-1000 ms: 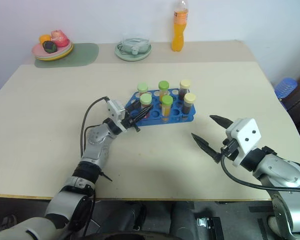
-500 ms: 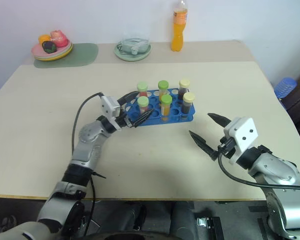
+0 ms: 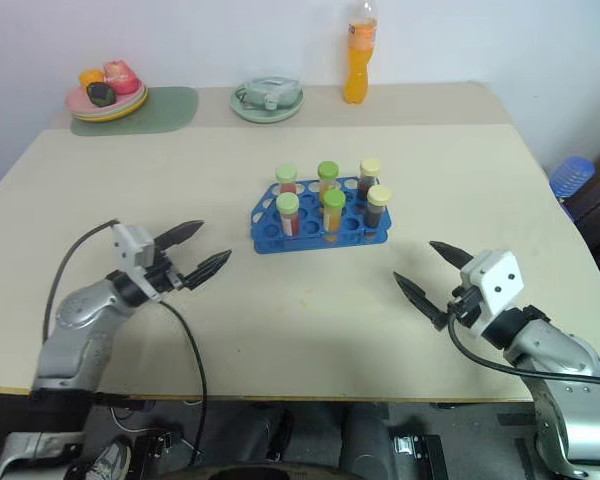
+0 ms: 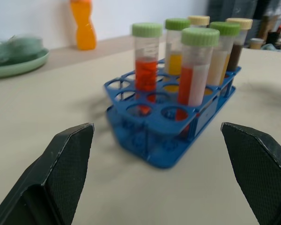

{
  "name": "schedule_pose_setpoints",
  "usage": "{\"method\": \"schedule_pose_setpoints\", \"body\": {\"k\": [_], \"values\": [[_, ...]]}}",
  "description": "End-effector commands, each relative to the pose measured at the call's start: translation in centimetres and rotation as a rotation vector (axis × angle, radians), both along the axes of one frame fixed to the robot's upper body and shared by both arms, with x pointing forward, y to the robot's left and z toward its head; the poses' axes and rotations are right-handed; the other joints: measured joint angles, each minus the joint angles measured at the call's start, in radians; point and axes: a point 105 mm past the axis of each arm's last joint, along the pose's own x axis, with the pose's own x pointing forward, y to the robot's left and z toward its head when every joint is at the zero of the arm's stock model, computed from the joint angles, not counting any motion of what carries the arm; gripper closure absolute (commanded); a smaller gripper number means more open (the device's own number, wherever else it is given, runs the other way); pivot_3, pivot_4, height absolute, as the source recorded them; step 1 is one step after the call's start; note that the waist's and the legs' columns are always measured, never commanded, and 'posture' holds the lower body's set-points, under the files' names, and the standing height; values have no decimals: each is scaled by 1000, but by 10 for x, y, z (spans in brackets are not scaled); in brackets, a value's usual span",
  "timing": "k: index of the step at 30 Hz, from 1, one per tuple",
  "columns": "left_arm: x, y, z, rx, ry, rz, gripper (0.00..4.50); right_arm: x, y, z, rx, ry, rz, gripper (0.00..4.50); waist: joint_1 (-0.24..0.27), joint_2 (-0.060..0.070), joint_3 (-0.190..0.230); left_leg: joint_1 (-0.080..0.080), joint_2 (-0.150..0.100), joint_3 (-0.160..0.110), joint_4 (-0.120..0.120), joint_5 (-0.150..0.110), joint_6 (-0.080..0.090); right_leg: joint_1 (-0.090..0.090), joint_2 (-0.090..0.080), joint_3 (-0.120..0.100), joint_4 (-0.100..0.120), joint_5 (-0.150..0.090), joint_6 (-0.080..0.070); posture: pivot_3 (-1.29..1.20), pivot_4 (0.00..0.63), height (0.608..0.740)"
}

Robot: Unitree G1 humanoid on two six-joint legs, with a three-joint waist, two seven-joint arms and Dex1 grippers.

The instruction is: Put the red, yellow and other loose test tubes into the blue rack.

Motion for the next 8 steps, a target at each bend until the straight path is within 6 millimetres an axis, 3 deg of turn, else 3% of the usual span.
{"method": "schedule_pose_setpoints", "body": {"k": [1,8], "values": [[-6,5,12,-1,-33,1,44,-4,-8,0,2,-34,-32,355,-1,0,0,2,0,0,-1,0,0,1,0,0,0,0,0,0,150,740],[-12,7,5,24,3,3,44,-4,-13,-14,21,-28,-53,355,-3,0,0,8,0,1,-4,0,0,6,0,1,-1,0,0,0,150,740]]}}
